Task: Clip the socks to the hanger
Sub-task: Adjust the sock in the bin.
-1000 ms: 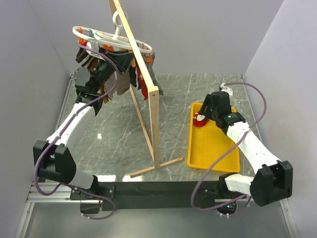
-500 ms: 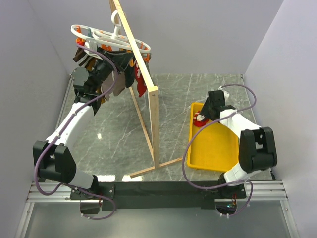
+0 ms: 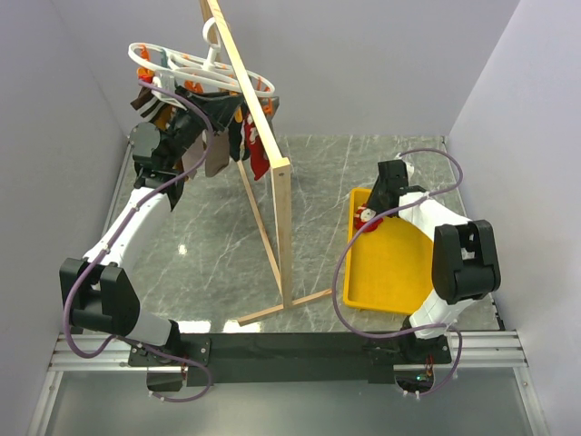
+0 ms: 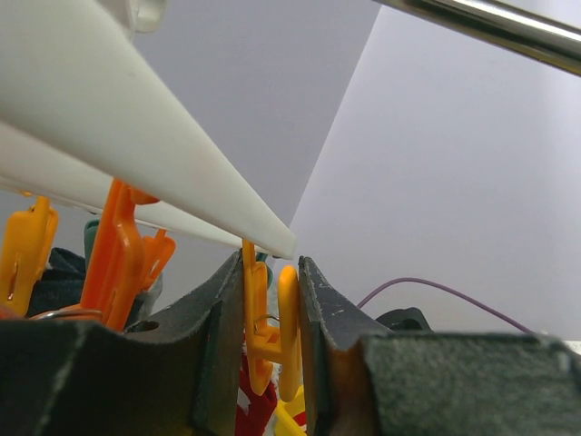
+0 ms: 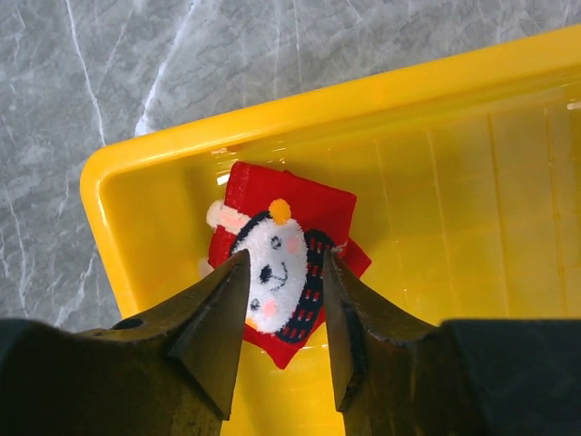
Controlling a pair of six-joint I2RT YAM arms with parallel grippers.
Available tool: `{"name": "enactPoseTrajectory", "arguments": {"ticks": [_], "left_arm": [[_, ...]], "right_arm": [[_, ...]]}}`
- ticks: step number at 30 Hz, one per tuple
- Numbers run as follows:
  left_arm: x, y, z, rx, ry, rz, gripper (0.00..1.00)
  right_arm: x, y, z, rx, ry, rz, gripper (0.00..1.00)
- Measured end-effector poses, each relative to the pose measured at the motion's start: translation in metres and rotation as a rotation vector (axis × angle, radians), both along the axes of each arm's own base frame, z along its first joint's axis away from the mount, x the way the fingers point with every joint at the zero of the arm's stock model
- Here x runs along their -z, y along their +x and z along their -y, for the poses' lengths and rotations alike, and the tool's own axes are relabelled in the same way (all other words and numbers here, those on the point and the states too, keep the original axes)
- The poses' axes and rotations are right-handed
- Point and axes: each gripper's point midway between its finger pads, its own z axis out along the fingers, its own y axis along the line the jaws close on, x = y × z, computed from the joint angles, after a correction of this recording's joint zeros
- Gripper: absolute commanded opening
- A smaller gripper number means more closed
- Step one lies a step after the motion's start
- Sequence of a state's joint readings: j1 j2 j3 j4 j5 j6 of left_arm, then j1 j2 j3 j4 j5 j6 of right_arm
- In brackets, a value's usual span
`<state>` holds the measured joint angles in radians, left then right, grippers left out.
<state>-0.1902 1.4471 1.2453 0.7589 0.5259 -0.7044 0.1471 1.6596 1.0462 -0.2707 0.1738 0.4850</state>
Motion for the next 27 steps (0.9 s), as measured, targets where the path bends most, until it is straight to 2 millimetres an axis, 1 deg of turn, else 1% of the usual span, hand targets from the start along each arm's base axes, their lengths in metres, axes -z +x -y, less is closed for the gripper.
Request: {"name": "enactPoseTrajectory", "arguments": {"ticks": [1,3,6,9,10,11,12,14,15,17,19,21,27], "left_arm": [[0.000,0.000,-0.001,0.000,-0.001,-0.002,0.16],[0.000,0.000,-0.001,0.001,-0.007,-0.006,0.16],[0.002,0.001,-0.002,0.000,-0.009,-0.010,0.16],[0.003,0.002,-0.004,-0.004,-0.009,-0.012,0.16],[0.004,0.002,-0.004,-0.005,-0.009,-0.013,0.16],[0.003,0.002,-0.005,-0.006,-0.009,-0.012,0.16],[0.003,0.002,-0.005,-0.007,-0.009,-0.012,0.16],[0.004,0.002,-0.006,-0.008,-0.009,-0.012,0.16],[0.003,0.003,-0.006,-0.009,-0.009,-0.012,0.16],[0.003,0.003,-0.007,-0.010,-0.010,-0.011,0.16],[0.003,0.003,-0.007,-0.010,-0.012,-0.010,0.16],[0.002,0.002,-0.008,-0.009,-0.015,-0.007,0.16],[0.002,0.002,-0.008,-0.009,-0.016,-0.006,0.16]], "right_arm": [[0.000,0.000,-0.001,-0.005,-0.001,-0.002,0.46],[0.003,-0.001,-0.001,-0.008,-0.003,-0.009,0.40],[0.017,-0.004,-0.004,-0.020,-0.011,-0.049,0.32],[0.029,-0.010,-0.008,-0.035,-0.018,-0.090,0.32],[0.031,-0.011,-0.009,-0.037,-0.020,-0.097,0.29],[0.032,-0.012,-0.009,-0.038,-0.022,-0.101,0.26],[0.032,-0.012,-0.009,-0.041,-0.024,-0.104,0.15],[0.032,-0.013,-0.008,-0.044,-0.032,-0.108,0.02],[0.032,-0.013,-0.007,-0.044,-0.034,-0.109,0.00],[0.030,-0.014,-0.008,-0.045,-0.035,-0.106,0.00],[0.023,-0.015,-0.008,-0.045,-0.033,-0.089,0.00],[0.011,-0.019,-0.008,-0.050,-0.024,-0.058,0.00],[-0.043,-0.042,-0.013,-0.061,0.055,0.102,0.00]]}}
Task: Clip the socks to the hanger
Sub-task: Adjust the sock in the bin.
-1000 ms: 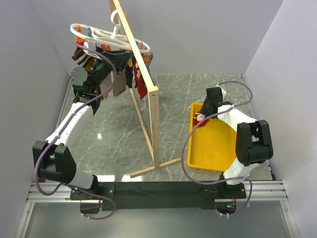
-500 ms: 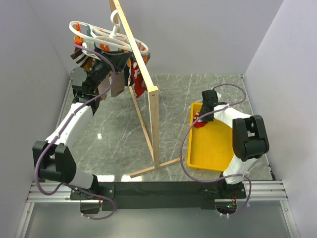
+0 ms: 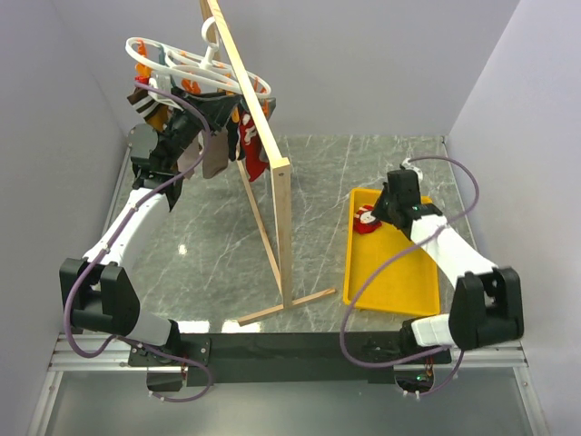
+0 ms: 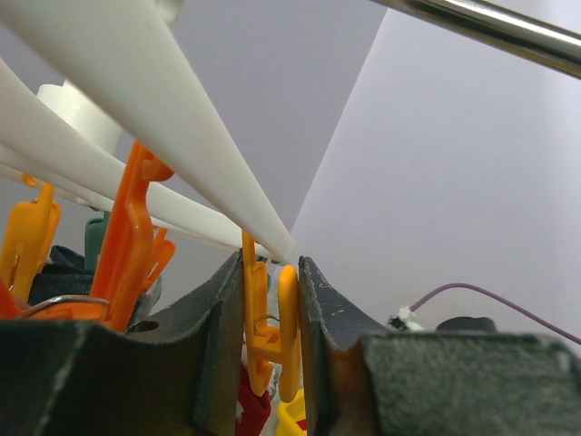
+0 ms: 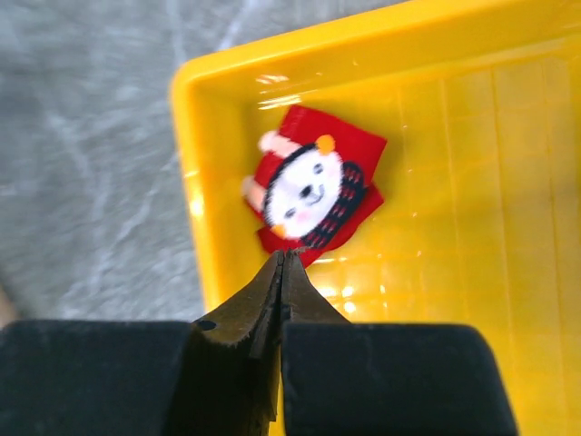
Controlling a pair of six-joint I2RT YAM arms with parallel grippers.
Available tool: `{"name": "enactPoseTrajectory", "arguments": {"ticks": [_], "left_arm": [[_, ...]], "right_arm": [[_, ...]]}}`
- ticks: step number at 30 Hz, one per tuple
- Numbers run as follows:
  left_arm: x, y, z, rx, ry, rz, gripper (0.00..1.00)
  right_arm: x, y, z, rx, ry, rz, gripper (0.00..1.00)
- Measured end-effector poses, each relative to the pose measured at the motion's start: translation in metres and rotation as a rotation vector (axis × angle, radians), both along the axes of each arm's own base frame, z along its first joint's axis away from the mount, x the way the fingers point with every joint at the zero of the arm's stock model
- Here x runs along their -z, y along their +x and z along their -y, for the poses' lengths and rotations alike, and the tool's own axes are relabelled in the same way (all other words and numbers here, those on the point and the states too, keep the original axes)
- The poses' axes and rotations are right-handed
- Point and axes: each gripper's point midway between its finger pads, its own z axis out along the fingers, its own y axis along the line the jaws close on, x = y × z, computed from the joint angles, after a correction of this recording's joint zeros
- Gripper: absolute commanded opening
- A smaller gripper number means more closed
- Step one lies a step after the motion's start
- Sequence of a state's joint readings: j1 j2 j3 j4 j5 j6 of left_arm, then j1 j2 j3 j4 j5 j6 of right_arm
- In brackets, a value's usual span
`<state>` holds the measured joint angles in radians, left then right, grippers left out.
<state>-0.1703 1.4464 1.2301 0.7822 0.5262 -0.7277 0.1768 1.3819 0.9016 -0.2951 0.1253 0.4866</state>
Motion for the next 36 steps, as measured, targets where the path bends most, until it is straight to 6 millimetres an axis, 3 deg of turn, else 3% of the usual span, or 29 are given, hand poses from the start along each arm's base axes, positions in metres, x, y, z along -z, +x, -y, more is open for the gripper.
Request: {"name": "enactPoseTrajectory", "arguments": {"ticks": [3,8,11,21,24,28,33,36], "left_arm": [[0.001,-0.001,0.000,0.000,0.000,0.002,0.16],[0.003,-0.003,-0.001,-0.002,-0.001,0.004,0.16],[0.002,-0.003,-0.001,-0.002,-0.001,0.005,0.16],[0.003,-0.002,-0.002,-0.004,0.000,0.003,0.16],[0.003,-0.002,-0.002,-0.004,0.001,0.002,0.16],[0.003,-0.002,-0.004,-0.008,0.001,0.002,0.16],[0.004,0.000,-0.006,-0.013,0.003,-0.001,0.16],[0.006,0.001,-0.007,-0.015,0.005,-0.008,0.16]], "right_arm": [[-0.008,-0.012,-0.002,0.000,0.032,0.042,0.03],[0.023,-0.029,0.001,-0.020,-0.004,-0.062,0.39],[0.038,-0.031,-0.001,-0.049,-0.038,-0.123,0.48],[0.042,0.011,-0.028,-0.145,-0.158,-0.140,0.50],[0.052,0.013,-0.033,-0.177,-0.215,-0.172,0.49],[0.062,0.011,-0.025,-0.176,-0.274,-0.217,0.49],[0.061,0.017,-0.021,-0.171,-0.305,-0.217,0.46],[0.064,0.016,-0.020,-0.181,-0.315,-0.226,0.53]]}}
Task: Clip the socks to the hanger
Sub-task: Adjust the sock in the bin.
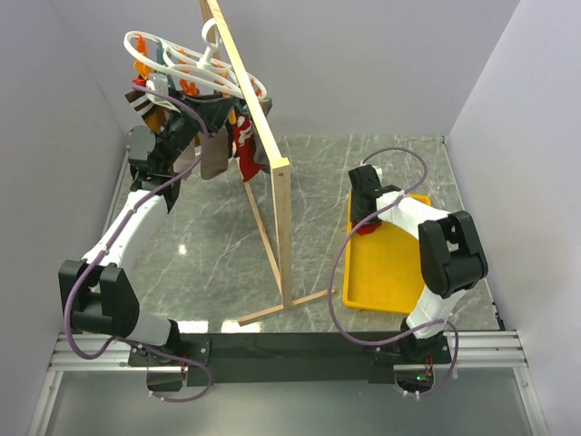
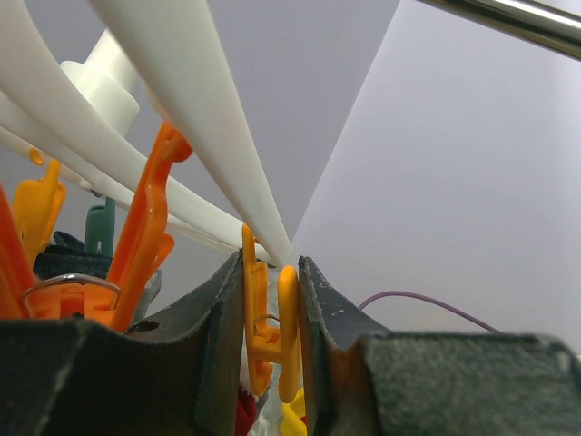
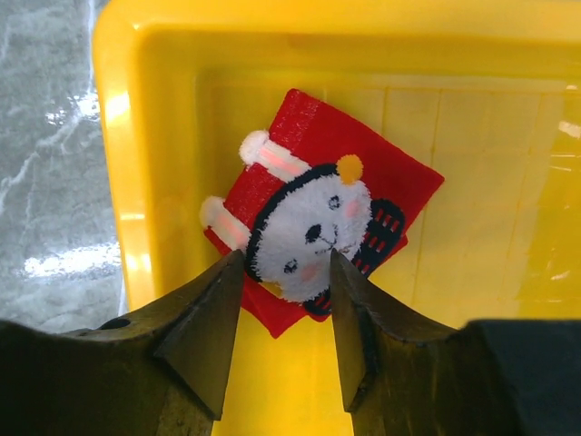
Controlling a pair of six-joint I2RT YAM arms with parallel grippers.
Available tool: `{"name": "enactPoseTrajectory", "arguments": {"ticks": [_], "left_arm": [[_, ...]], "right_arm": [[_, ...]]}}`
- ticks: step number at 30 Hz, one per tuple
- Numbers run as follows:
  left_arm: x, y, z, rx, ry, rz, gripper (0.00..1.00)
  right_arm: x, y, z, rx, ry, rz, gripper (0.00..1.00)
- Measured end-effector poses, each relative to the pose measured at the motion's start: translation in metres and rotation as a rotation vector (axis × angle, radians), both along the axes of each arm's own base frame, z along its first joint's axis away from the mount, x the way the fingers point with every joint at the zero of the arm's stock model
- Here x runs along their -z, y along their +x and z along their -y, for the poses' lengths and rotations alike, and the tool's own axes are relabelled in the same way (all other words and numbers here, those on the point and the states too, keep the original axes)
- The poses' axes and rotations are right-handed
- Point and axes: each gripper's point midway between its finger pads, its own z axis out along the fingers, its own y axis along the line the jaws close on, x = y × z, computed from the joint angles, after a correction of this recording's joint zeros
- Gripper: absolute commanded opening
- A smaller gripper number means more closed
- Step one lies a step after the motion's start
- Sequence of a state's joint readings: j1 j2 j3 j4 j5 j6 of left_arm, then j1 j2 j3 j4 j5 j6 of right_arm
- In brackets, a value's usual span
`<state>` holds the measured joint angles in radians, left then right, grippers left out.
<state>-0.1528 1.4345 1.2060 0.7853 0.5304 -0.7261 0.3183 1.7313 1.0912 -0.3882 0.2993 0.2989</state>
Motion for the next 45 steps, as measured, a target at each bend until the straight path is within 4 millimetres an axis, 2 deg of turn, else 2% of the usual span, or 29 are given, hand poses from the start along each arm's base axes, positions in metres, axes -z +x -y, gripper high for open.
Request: {"name": "enactPoseTrajectory", "arguments": {"ticks": [3,7,9,10,14,17,20,27,29,31,33,36,41,45], "left_arm": [[0.001,0.001,-0.001,-0.001,0.002,-0.003,0.16],[0.001,0.001,-0.002,-0.003,0.003,-0.004,0.16],[0.001,0.001,-0.003,-0.004,0.004,-0.004,0.16],[0.001,0.001,-0.003,-0.004,0.004,-0.004,0.16],[0.001,0.001,-0.003,-0.003,0.004,-0.004,0.16],[0.001,0.001,-0.003,-0.004,0.004,-0.004,0.16],[0.001,0.001,-0.003,-0.004,0.004,-0.003,0.16],[0.001,0.001,-0.003,0.001,0.006,-0.003,0.16],[0.001,0.000,-0.003,0.002,0.007,-0.002,0.16],[0.000,-0.001,-0.003,0.002,0.007,0.000,0.16],[-0.001,-0.002,-0.003,0.002,0.007,0.004,0.16],[-0.003,-0.004,-0.003,0.006,0.009,0.009,0.16],[-0.003,-0.005,-0.003,0.007,0.010,0.009,0.16],[-0.002,-0.005,-0.003,0.007,0.010,0.007,0.16]], "right_arm": [[0.007,-0.001,0.001,-0.007,-0.011,-0.020,0.58],[0.017,-0.003,0.001,-0.009,-0.020,-0.046,0.58],[0.017,-0.003,0.002,-0.013,-0.022,-0.046,0.37],[0.017,-0.003,0.001,-0.011,-0.021,-0.045,0.22],[0.015,-0.002,0.002,-0.007,-0.021,-0.040,0.02],[0.008,-0.005,0.002,0.000,0.000,-0.023,0.00],[-0.011,-0.015,-0.001,-0.005,0.051,0.019,0.00],[-0.093,-0.041,-0.024,-0.114,0.283,0.268,0.00],[-0.106,-0.050,-0.032,-0.168,0.336,0.318,0.00],[-0.110,-0.057,-0.036,-0.204,0.360,0.333,0.00],[-0.106,-0.059,-0.036,-0.207,0.356,0.317,0.00],[-0.088,-0.065,-0.033,-0.197,0.339,0.245,0.00],[-0.061,-0.090,-0.045,-0.249,0.392,0.110,0.00],[-0.046,-0.105,-0.049,-0.248,0.425,0.023,0.02]]}}
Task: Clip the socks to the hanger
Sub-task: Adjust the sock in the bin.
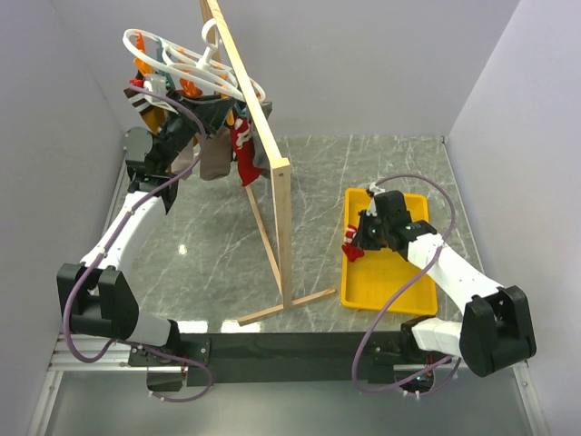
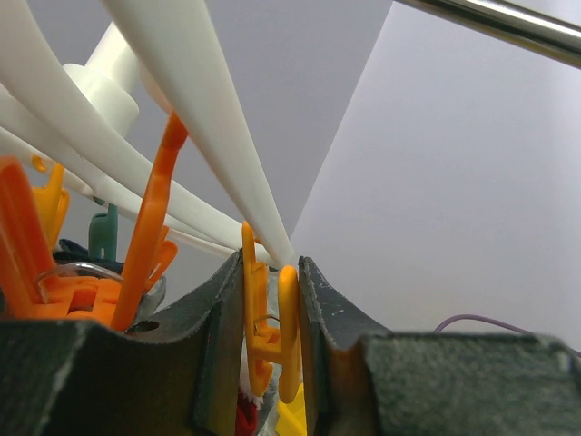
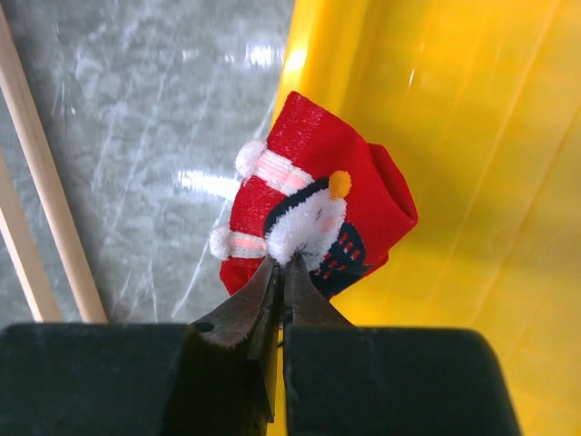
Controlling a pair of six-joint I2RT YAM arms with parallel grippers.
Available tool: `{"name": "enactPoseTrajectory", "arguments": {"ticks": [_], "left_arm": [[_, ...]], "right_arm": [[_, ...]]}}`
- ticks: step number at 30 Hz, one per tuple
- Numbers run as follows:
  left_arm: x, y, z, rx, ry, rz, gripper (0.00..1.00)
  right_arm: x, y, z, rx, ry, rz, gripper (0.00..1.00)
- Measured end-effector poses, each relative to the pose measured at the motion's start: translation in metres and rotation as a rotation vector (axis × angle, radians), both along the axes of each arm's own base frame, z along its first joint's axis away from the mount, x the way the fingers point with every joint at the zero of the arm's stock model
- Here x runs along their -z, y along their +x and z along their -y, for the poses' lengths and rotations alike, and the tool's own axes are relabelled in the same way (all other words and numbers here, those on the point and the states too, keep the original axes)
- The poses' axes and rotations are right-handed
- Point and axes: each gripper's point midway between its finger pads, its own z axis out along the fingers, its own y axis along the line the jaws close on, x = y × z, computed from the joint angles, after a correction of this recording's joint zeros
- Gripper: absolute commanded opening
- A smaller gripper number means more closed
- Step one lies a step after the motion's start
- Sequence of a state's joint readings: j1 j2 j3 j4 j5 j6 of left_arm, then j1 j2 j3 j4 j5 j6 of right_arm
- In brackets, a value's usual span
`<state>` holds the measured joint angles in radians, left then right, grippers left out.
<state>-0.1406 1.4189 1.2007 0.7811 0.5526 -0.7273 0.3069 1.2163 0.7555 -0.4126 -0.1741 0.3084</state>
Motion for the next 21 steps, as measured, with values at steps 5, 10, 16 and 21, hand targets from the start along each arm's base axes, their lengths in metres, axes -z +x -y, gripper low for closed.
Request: {"name": "enactPoseTrajectory", "arguments": {"ticks": [5,10,16,21], "left_arm": [[0.001,0.000,0.000,0.000,0.000,-0.002,0.16],[0.001,0.000,0.000,0.001,0.000,-0.002,0.16],[0.001,0.000,0.000,0.000,0.001,-0.002,0.16],[0.004,-0.001,0.000,0.000,0.001,-0.006,0.16]], "right_arm": [[0.007,-0.012,0.003,0.084,0.035,-0.087,0.22],[0.010,-0.017,0.013,0.190,0.057,-0.127,0.56],[0.002,-0.016,0.022,0.206,0.021,-0.095,0.60],[-0.009,-0.010,0.022,0.171,-0.058,-0.048,0.58]]}}
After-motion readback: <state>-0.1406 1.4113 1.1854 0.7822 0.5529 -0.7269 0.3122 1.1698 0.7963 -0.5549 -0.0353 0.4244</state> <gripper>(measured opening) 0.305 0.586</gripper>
